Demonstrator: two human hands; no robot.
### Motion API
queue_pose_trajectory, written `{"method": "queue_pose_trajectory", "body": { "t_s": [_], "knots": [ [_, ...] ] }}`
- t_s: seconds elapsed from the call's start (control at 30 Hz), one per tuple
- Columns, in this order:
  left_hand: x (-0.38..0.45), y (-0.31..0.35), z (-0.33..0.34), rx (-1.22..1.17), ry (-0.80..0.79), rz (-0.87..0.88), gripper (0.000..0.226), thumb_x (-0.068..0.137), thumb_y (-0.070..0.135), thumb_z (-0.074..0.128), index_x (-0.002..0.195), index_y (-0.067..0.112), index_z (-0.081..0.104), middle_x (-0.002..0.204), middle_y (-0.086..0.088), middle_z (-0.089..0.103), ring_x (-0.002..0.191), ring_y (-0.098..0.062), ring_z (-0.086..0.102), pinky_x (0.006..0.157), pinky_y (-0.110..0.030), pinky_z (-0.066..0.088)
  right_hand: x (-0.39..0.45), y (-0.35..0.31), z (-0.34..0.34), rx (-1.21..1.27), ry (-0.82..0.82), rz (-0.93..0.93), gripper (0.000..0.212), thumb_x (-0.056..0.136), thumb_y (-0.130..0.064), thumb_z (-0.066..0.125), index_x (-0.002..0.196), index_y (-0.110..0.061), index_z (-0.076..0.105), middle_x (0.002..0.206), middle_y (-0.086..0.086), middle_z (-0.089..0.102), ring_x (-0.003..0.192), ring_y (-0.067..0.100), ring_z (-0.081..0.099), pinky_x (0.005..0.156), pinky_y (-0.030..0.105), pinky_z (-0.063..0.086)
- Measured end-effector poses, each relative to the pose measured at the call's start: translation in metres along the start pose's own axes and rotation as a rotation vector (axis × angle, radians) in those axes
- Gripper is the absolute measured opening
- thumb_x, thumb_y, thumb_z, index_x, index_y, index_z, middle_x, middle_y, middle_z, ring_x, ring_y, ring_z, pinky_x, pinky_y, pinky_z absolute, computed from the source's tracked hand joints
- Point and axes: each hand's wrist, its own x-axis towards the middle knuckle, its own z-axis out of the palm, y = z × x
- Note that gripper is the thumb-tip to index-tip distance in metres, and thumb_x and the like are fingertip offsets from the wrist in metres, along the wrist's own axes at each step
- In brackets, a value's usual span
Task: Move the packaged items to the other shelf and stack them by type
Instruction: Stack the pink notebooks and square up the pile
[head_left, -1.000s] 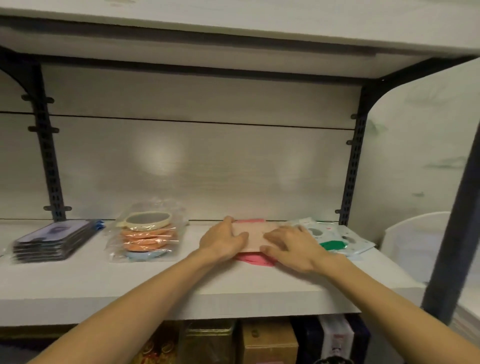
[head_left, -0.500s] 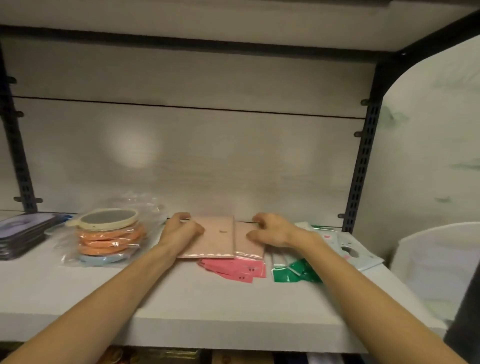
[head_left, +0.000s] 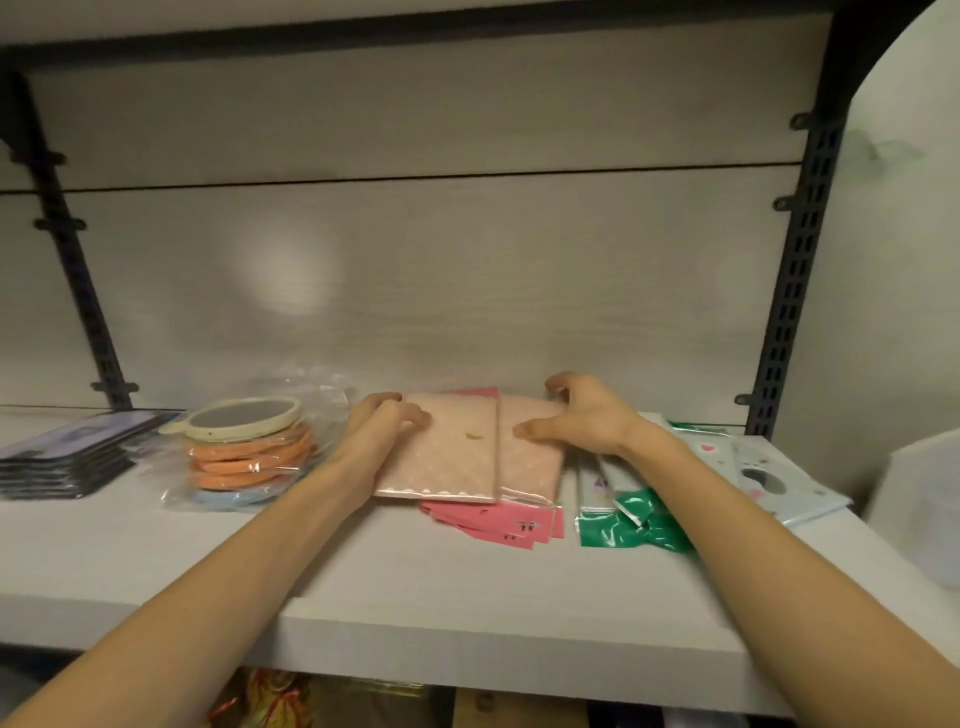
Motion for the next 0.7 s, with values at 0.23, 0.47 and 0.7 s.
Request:
{"method": "queue_pose_trajectory", "body": {
  "t_s": [0.23,0.47,0.7],
  "knots": [
    [-0.002,0.003,-0.002,-0.036,0.002,0.007,0.053,0.068,0.014,0.075,0.120,0.021,0.067,0.107,-0.011,0.074,0.090,-0.026,0.073,0.068,-0.030,0.056,0.000,0.009,0.015,0.181,-0.037,0.044,0.079,0.075,-0.041,0.086,0.140,-0.009,0.054,0.131,0.008,0.060,0.114,0.021,0.059,0.099,0.029,0.046],
    [-0.007,0.004,-0.004,-0.029,-0.039,0.025,0.065,0.056,0.021,0.076,0.120,0.016,0.068,0.105,-0.015,0.075,0.095,-0.035,0.074,0.070,-0.039,0.061,0.001,-0.002,0.008,0.633,0.091,0.135,0.057,0.079,-0.010,0.082,0.131,-0.012,0.060,0.125,0.012,0.063,0.105,0.024,0.065,0.089,0.031,0.056],
    [-0.005,0.005,-0.006,-0.067,0.018,0.011,0.060,0.054,0.013,0.068,0.114,0.013,0.064,0.109,-0.020,0.072,0.097,-0.040,0.072,0.076,-0.047,0.060,-0.012,-0.002,-0.013,0.851,0.095,0.269,0.028,0.084,-0.003,0.068,0.110,0.004,0.067,0.095,0.021,0.072,0.082,0.030,0.070,0.081,0.046,0.062]
  ]
}}
